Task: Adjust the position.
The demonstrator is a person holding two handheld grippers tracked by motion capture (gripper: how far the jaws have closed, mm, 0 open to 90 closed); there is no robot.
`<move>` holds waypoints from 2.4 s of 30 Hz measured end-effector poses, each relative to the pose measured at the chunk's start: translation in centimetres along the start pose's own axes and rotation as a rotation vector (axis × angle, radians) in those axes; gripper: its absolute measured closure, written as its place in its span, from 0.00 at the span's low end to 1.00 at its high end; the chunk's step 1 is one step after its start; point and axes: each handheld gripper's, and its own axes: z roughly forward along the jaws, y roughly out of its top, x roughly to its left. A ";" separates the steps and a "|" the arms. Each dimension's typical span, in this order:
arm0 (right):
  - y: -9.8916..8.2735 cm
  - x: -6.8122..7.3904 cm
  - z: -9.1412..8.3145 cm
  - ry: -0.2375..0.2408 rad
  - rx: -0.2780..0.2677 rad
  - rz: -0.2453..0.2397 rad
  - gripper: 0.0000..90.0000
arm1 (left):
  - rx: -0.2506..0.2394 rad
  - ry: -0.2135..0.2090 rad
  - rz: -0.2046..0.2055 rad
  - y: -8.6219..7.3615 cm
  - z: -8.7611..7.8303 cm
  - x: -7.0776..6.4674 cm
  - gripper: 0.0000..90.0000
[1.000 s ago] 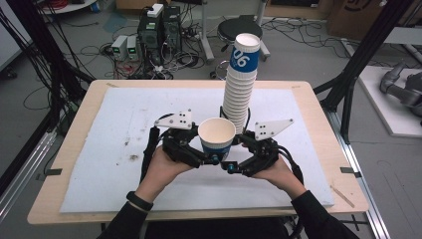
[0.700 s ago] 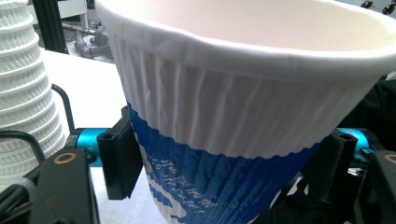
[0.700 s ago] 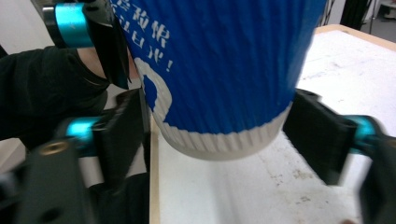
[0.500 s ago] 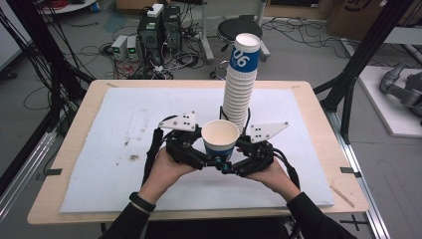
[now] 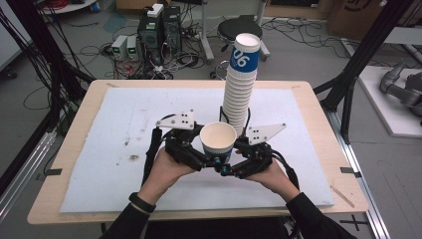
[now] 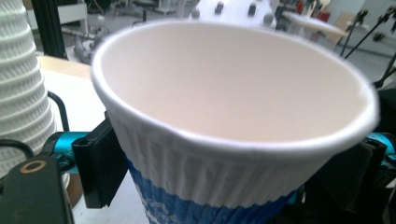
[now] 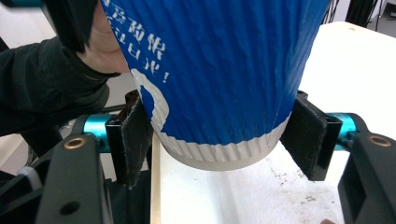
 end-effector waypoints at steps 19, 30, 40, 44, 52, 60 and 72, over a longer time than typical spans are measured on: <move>0.3 0.2 -0.1 0.018 -0.059 0.033 0.25 | -0.007 0.006 0.028 -0.2 0.1 -0.1 0.25; 0.3 0.2 -0.3 0.027 -0.083 0.037 0.30 | -0.017 -0.005 0.011 -0.2 0.1 -0.1 0.21; 0.2 0.3 -0.1 0.023 -0.073 0.027 0.30 | -0.045 -0.017 0.003 0.0 -0.2 -0.1 0.20; 0.2 0.3 -0.1 0.026 -0.072 0.019 0.31 | -0.043 -0.012 0.012 0.0 -0.2 -0.2 0.23; 0.2 0.3 -0.1 0.022 -0.063 0.011 0.31 | -0.033 -0.012 0.025 0.0 -0.2 -0.2 0.24; 0.3 0.4 -0.2 0.012 -0.055 -0.010 0.29 | -0.021 -0.009 0.028 -0.1 -0.1 -0.2 0.24; 0.8 0.4 -1.2 -0.009 -0.065 -0.027 0.22 | -0.012 -0.002 0.033 -0.1 -0.2 -0.1 0.24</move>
